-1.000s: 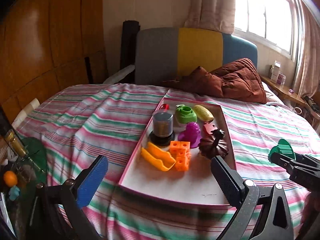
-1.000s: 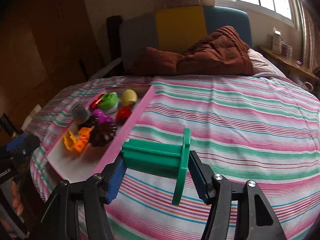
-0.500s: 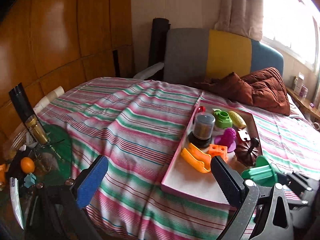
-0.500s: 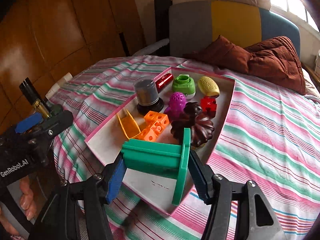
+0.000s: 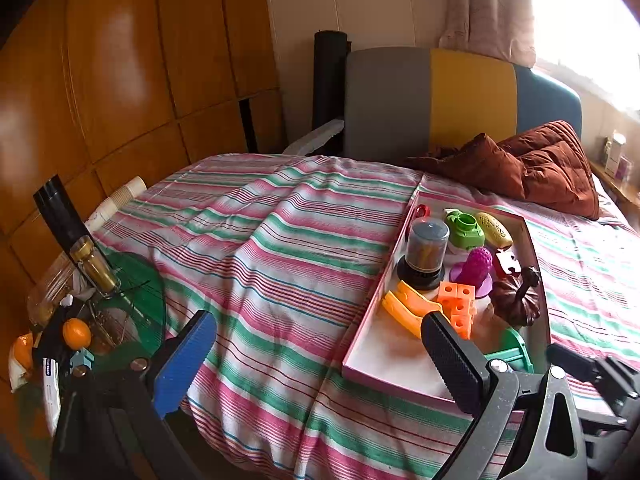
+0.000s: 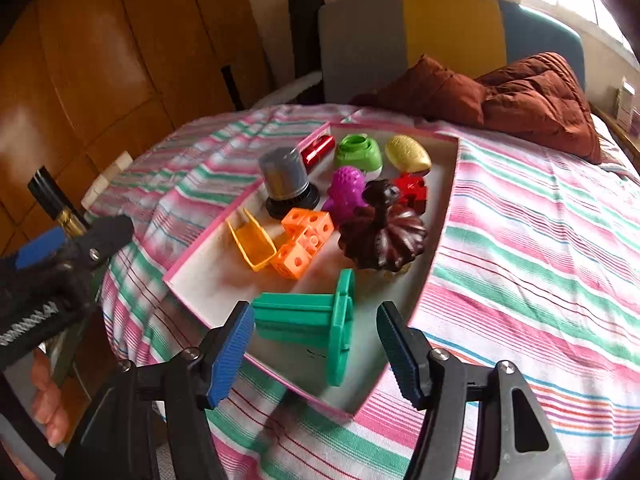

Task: Organize rigid objects

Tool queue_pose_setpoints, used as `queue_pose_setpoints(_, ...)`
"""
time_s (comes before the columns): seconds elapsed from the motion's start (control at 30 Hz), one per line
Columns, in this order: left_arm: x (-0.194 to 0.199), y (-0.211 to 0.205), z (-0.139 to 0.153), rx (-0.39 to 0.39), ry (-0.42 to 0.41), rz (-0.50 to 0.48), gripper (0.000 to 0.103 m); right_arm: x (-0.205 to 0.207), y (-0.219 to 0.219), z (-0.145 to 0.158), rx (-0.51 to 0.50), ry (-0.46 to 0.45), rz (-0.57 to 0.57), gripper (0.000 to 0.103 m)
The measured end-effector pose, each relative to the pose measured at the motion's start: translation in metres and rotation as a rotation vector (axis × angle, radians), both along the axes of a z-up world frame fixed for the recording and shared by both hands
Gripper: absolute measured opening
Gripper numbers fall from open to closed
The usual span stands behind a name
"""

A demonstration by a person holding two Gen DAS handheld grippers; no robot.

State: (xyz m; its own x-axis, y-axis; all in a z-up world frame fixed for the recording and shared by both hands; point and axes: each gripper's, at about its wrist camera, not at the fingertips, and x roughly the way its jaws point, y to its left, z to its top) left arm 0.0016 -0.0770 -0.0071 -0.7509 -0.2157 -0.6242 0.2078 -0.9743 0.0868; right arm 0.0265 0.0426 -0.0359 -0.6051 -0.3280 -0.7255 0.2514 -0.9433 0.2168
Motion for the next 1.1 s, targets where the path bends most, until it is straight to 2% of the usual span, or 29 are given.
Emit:
queue_pose_setpoints(0.13,0.001,0.005,0.001,0.011,-0.003,-0.003,0.103,0.006,0.010,0.010,-0.031,0.017,-0.049,0.068)
queue_pose_setpoints(0.57,0.008,0.028,0.006,-0.047,-0.013,-0.033,0.103,0.014,0.016,0.033,0.079,0.055,-0.152,0.069)
queue_pose_setpoints(0.73,0.010,0.027,0.008,-0.034,-0.019,-0.024,0.103,0.014,0.018,0.034,0.091,0.053,-0.172,0.069)
queue_pose_setpoints(1.1,0.012,0.033,0.006,-0.028,-0.036,-0.076,0.103,0.013,0.021,0.033,0.097,0.046,-0.193,0.069)
